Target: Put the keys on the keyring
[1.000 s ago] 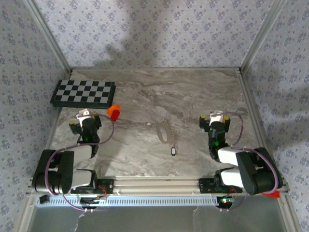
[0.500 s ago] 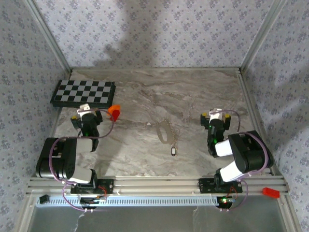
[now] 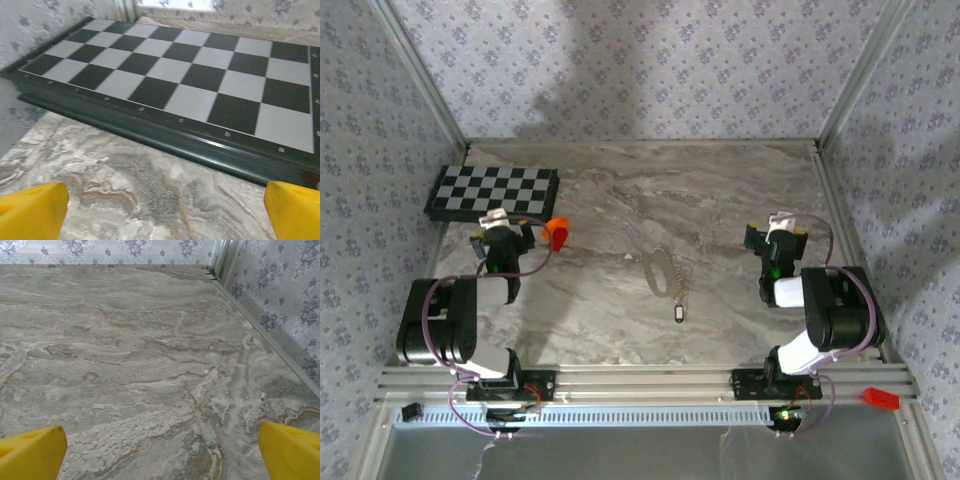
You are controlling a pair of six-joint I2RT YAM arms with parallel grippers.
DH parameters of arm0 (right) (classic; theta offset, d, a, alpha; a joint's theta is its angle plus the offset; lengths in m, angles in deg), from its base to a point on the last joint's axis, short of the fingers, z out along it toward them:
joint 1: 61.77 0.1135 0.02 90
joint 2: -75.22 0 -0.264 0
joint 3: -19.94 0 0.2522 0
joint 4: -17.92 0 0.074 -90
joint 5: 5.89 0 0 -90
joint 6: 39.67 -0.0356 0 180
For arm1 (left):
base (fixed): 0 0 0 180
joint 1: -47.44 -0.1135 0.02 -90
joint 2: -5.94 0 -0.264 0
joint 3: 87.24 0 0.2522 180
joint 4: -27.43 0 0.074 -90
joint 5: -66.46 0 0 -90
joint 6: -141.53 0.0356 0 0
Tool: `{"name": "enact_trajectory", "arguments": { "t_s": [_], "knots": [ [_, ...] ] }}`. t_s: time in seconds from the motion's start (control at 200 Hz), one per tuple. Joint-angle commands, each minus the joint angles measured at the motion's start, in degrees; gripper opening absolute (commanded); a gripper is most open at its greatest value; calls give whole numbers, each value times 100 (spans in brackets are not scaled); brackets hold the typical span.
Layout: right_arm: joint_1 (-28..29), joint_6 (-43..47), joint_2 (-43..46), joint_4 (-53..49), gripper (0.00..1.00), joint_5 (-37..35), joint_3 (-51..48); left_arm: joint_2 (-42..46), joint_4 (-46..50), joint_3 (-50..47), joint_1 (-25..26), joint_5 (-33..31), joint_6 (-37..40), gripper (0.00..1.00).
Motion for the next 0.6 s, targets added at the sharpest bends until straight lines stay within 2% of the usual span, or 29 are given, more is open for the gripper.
{"name": "enact_trajectory", "arguments": {
  "t_s": [0.0, 0.055, 0.115, 0.6],
  "knots": [
    [-43, -130, 9, -169, 100, 96, 99, -247, -304, 39, -42, 378, 127, 100],
    [-42, -131, -1, -153, 100, 95, 97, -357, -752, -132, -28, 272, 133, 100],
    [-42, -131, 0, -153, 100, 102, 97, -292, -477, -55, -12, 256, 119, 100],
    [5, -69, -5, -109, 100, 40, 97, -314, -542, -59, 1, 247, 144, 100]
  ]
}}
